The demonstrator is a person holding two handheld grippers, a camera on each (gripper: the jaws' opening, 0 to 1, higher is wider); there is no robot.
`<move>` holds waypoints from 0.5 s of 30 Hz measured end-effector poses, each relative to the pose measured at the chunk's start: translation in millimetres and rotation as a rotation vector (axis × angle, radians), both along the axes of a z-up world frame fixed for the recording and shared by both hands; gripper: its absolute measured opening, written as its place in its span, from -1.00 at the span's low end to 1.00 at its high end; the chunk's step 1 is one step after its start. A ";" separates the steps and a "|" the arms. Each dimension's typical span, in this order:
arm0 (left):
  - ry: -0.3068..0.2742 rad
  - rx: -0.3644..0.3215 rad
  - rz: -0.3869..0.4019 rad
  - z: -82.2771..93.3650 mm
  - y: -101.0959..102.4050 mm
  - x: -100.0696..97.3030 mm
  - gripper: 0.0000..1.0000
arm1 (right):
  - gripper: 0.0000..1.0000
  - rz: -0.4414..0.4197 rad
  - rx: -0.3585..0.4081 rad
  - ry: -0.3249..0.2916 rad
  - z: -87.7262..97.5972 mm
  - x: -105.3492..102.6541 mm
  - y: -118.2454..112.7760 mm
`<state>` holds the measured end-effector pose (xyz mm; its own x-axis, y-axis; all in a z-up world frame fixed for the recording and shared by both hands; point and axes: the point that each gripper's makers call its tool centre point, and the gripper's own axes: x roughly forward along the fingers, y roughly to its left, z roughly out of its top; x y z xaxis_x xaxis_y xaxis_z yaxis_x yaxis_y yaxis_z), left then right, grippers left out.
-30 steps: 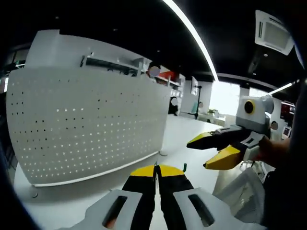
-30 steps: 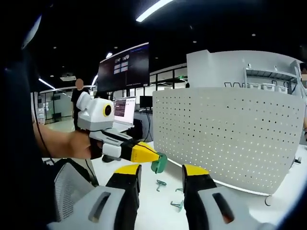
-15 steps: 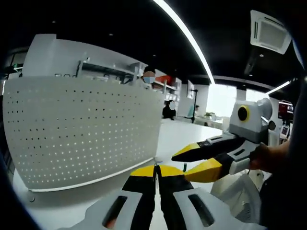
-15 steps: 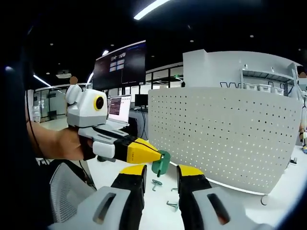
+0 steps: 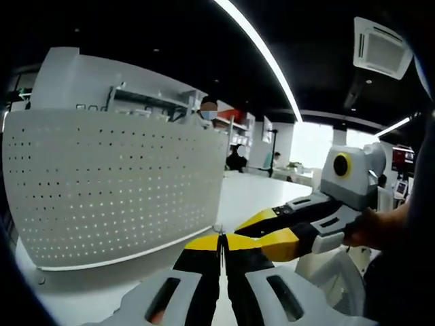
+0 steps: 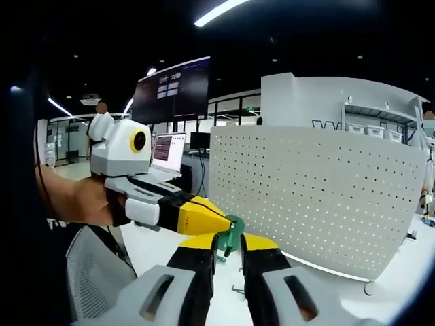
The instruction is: Insert the hook assembly into the mounting plate slot until the hook locks in place.
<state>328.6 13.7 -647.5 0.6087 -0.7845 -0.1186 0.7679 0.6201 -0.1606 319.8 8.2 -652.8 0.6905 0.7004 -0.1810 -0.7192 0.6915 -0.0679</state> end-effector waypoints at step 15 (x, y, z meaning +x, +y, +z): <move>0.007 -0.008 -0.012 -0.3 -5.2 -1.7 -0.97 | -0.88 -0.008 -0.012 -0.010 -2.5 2.6 -0.2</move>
<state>326.9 8.5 -647.8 0.5988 -0.7924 -0.1161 0.7739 0.6098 -0.1707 322.4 8.0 -655.3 0.6976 0.6929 -0.1826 -0.7131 0.6960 -0.0834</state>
